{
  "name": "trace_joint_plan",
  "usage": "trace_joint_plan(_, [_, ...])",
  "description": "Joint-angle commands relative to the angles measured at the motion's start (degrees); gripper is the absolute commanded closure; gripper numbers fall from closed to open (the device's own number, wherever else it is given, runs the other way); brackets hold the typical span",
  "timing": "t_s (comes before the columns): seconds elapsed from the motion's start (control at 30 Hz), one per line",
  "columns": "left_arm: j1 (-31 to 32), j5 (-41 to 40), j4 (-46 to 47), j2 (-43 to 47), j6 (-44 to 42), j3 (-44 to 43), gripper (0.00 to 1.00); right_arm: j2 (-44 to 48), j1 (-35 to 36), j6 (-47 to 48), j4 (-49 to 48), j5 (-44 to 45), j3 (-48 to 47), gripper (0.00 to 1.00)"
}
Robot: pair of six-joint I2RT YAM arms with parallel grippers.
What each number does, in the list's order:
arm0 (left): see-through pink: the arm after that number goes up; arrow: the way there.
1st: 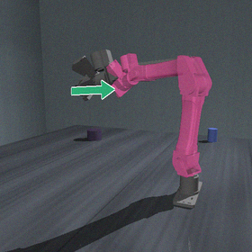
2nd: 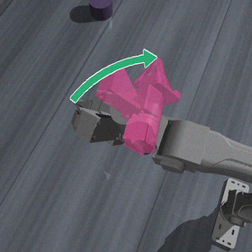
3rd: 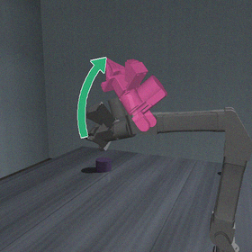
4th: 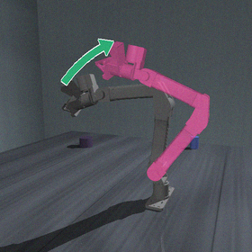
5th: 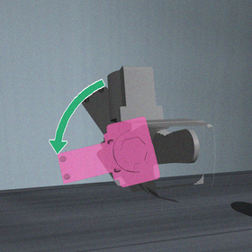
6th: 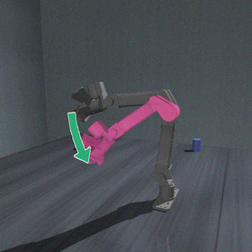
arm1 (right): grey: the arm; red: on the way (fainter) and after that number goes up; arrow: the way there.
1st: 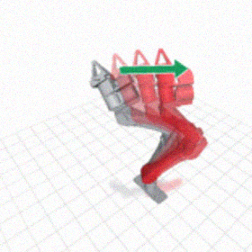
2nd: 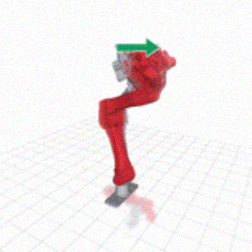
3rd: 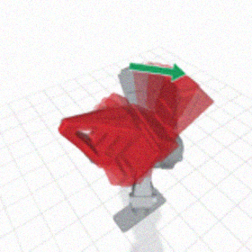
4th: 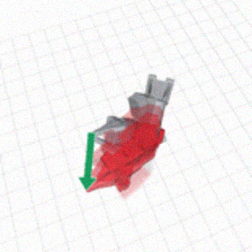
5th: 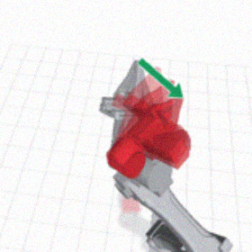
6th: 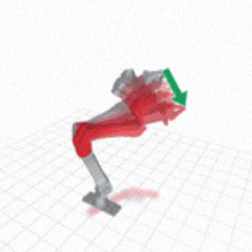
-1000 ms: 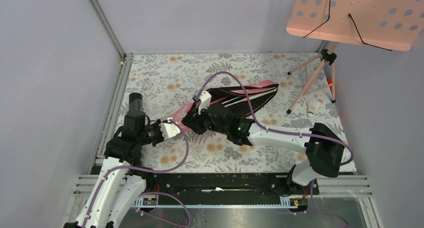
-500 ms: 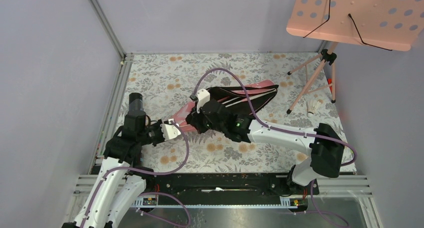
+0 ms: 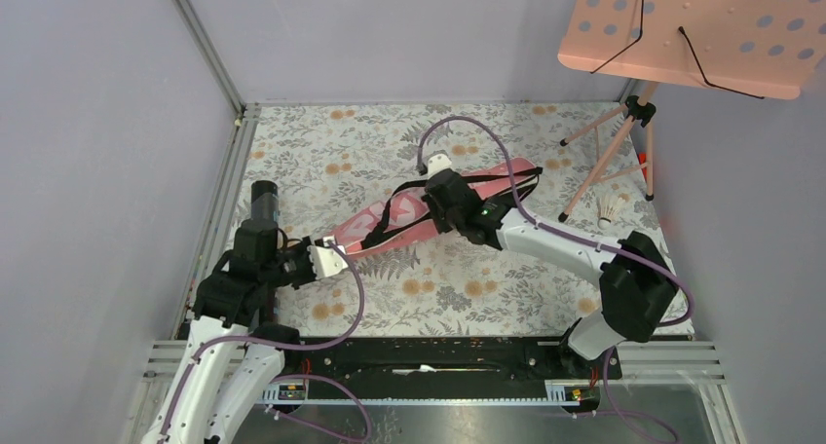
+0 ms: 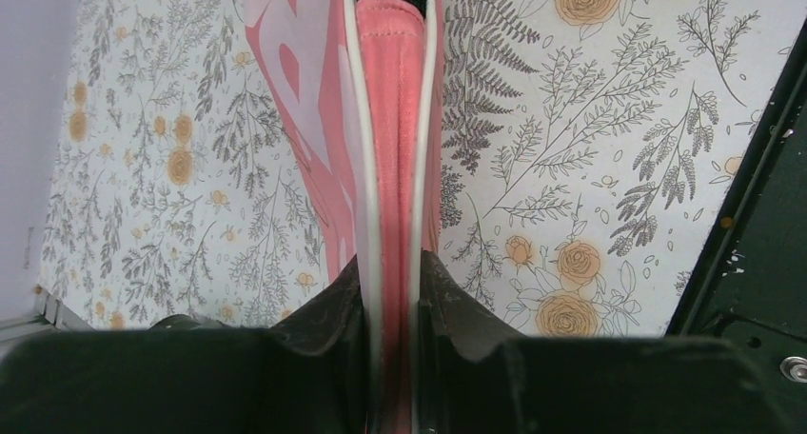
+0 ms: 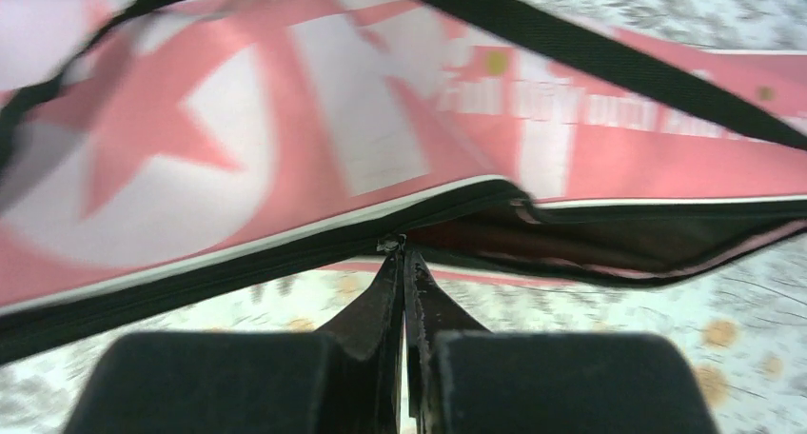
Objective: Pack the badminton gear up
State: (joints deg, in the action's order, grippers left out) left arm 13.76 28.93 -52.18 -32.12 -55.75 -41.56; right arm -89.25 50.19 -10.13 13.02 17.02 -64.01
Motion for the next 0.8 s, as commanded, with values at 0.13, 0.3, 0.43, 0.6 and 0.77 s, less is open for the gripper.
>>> trace_joint_plan(0.13, [-0.8, -3.7, -1.3, 3.1, 1.3, -6.9, 1.00, -4.1, -15.9, 8.7, 6.4, 14.1, -2.8, 1.00])
trace_joint_plan(0.3, [-1.3, -7.6, -2.3, 1.7, 1.2, -9.5, 1.00, -6.3, -23.2, 12.9, 6.8, 17.9, -4.0, 1.00])
trace_joint_plan(0.43, [-2.2, -9.4, -3.1, 1.4, -0.3, -9.5, 1.00, -9.2, -30.6, 14.6, 6.5, 18.5, -6.0, 1.00])
trace_joint_plan(0.6, [-3.6, -11.1, -3.4, 1.0, -1.7, -8.4, 1.00, -15.7, -37.1, 17.7, 5.0, 22.4, -11.5, 1.00])
trace_joint_plan(0.77, [-5.7, -12.2, -5.9, -0.7, -4.5, -9.1, 1.00, -24.1, -41.3, 21.3, 3.7, 25.8, -18.5, 1.00])
